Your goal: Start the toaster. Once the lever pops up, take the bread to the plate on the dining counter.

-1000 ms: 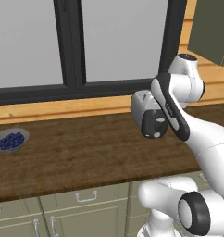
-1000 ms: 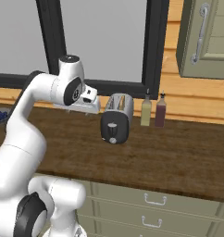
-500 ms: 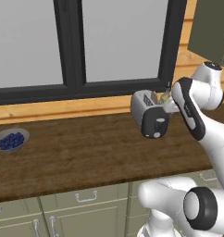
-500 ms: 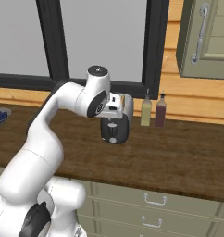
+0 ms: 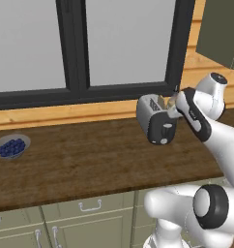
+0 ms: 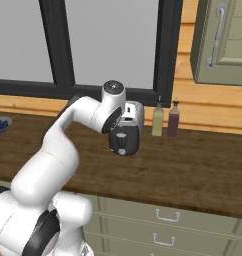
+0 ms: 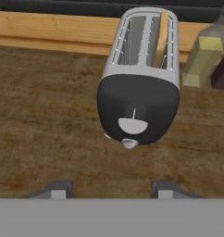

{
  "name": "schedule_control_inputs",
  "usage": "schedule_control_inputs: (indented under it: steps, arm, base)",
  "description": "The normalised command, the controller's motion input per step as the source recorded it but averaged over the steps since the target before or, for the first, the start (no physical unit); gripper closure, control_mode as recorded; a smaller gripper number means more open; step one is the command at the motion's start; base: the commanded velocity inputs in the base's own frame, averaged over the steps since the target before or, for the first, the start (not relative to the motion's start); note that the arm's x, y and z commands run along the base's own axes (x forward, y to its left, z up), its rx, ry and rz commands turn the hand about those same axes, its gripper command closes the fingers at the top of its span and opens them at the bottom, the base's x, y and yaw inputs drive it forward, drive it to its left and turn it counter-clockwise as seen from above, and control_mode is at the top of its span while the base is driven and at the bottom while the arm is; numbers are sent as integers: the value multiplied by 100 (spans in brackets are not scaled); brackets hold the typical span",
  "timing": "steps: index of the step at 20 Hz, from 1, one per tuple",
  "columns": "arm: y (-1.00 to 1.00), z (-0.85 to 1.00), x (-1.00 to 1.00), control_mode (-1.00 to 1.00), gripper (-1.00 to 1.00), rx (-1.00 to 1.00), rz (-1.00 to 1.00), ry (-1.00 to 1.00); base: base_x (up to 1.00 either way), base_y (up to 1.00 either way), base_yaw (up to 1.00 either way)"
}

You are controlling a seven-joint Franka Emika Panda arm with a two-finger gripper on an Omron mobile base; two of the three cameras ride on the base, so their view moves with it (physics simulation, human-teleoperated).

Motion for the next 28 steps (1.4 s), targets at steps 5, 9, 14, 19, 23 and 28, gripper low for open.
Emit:
schedule_control_inputs:
  steps: [5, 9, 14, 19, 23, 28]
  arm:
    - [0, -13, 44, -100, 100, 0, 0, 4]
    - [0, -23, 27, -100, 100, 0, 0, 5]
    - [0, -40, 0, -100, 100, 0, 0, 0]
    - [0, -33, 0, -100, 100, 0, 0, 0]
    - [0, -28, 7, -100, 100, 0, 0, 0]
    - [0, -18, 16, -100, 100, 0, 0, 5]
  base:
    - [0, 0, 0]
    - [0, 0, 0]
    - [0, 0, 0]
    - [0, 0, 0]
    - [0, 0, 0]
    - [0, 0, 0]
